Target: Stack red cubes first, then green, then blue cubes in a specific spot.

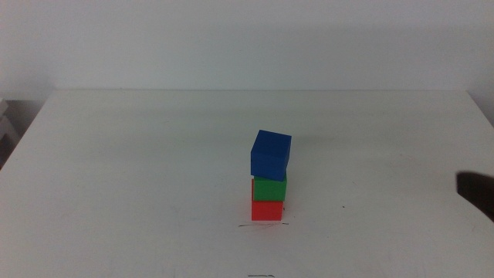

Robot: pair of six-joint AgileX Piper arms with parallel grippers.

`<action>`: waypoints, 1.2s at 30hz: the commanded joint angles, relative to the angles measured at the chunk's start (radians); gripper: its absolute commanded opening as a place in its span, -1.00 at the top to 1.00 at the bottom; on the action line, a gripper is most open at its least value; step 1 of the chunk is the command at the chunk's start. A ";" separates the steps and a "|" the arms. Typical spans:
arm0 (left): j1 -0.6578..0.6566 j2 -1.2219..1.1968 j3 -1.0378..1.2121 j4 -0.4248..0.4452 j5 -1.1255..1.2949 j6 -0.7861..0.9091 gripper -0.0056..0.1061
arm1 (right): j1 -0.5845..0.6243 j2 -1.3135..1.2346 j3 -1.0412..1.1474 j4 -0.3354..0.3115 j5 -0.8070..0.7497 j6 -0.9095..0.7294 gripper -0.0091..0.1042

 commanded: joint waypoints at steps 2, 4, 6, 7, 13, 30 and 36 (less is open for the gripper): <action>0.001 -0.119 0.123 -0.008 -0.186 -0.002 -0.44 | -0.088 -0.113 0.133 -0.041 -0.166 -0.008 -0.27; 0.001 -0.194 0.202 -0.008 -0.227 -0.002 -0.44 | -0.151 -0.186 0.222 -0.076 -0.195 -0.008 -0.27; 0.001 -0.254 0.290 -0.008 -0.267 -0.002 -0.44 | -0.213 -0.269 0.308 -0.083 -0.197 -0.008 -0.27; 0.001 -0.287 0.334 -0.008 -0.288 -0.002 -0.44 | -0.237 -0.311 0.346 -0.081 -0.194 -0.008 -0.27; 0.001 -0.459 0.571 -0.008 -0.381 -0.002 -0.44 | -0.347 -0.507 0.504 -0.076 -0.191 -0.008 -0.27; 0.001 -0.549 0.851 -0.008 -0.418 -0.002 -0.44 | -0.360 -0.618 0.730 -0.083 -0.364 -0.008 -0.27; 0.001 -0.548 0.872 -0.004 -0.395 -0.002 -0.44 | -0.360 -0.618 0.730 -0.083 -0.361 -0.008 -0.27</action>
